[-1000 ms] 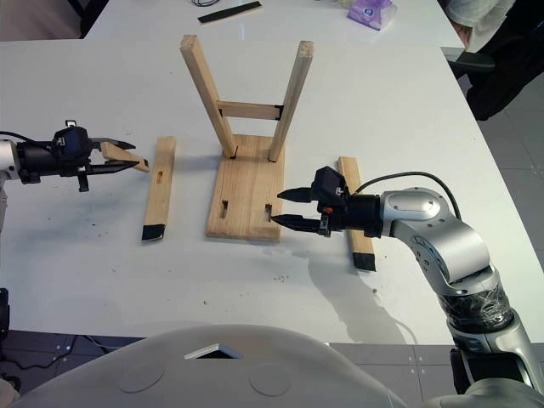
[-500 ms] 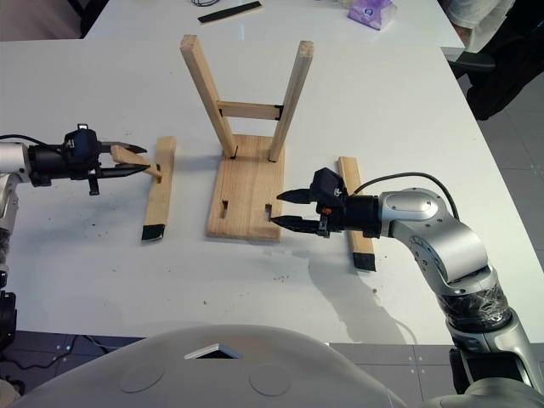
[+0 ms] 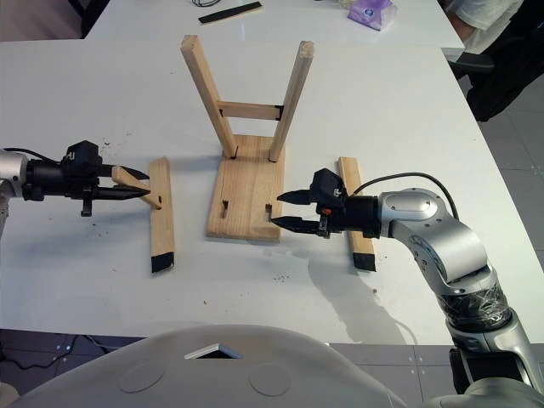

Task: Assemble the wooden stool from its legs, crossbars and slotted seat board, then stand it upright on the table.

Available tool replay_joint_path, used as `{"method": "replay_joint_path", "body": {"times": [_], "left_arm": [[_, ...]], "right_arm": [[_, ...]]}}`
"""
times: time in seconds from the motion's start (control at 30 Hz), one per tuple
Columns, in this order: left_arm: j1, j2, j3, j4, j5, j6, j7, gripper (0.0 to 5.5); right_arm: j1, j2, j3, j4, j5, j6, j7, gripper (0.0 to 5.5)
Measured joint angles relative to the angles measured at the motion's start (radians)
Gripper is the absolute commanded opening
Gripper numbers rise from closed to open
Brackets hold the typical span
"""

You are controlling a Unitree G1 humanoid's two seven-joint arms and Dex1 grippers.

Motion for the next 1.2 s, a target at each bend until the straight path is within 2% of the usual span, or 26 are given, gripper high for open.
{"method": "replay_joint_path", "body": {"times": [0.3,0.63,0.9,0.93,1.07,1.2], "left_arm": [[0.104,-0.042,-0.008,-0.127,0.001,-0.095,0.15,1.29],[0.102,-0.044,-0.032,-0.143,-0.027,-0.055,0.191,1.29],[0.145,-0.106,-0.01,-0.134,-0.087,-0.065,0.268,1.29],[0.151,-0.11,-0.009,-0.132,-0.089,-0.073,0.274,1.65],[0.272,-0.144,-0.048,-0.063,-0.048,-0.037,0.31,2.36],[0.315,-0.17,-0.04,-0.065,-0.036,-0.12,0.345,2.85]], "right_arm": [[-0.009,-0.009,0.01,0.016,-0.008,-0.002,0.036,2.36],[-0.024,-0.009,0.028,0.036,-0.041,-0.019,0.055,2.36],[-0.043,-0.012,0.048,0.055,-0.064,-0.04,0.088,2.36],[-0.046,-0.012,0.049,0.059,-0.068,-0.04,0.091,2.36],[-0.052,-0.022,0.052,0.072,-0.083,-0.043,0.103,2.36],[-0.058,-0.022,0.054,0.072,-0.086,-0.047,0.106,2.36]]}}
